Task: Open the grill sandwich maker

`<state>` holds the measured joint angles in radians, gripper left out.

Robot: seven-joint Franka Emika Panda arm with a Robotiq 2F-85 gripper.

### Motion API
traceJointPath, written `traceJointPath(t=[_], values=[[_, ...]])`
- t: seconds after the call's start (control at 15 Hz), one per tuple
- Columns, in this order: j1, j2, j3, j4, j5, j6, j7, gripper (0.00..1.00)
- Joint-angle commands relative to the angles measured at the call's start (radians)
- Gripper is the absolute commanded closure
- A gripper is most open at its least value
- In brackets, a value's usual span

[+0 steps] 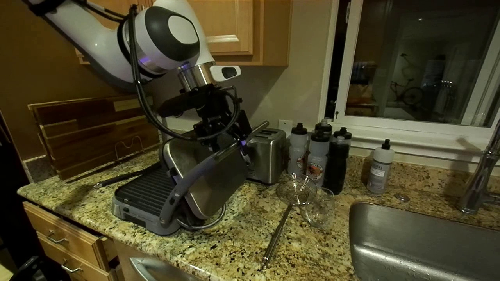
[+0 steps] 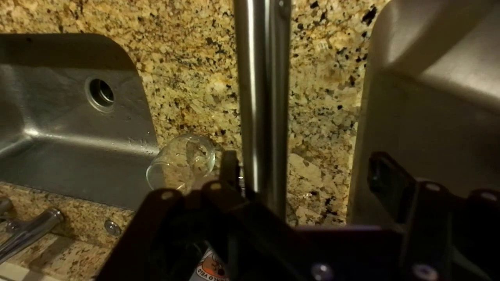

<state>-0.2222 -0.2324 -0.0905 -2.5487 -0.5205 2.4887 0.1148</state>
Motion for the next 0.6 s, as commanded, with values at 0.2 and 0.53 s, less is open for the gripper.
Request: traceJointPath(t=[0.2, 0.53], values=[[-0.009, -0.226, 0.079, -0.092, -0.146, -0.104, 0.114, 0.00], [0.058, -0.351, 0.099, -0.087, 0.055, -0.312, 0.090, 0.00]])
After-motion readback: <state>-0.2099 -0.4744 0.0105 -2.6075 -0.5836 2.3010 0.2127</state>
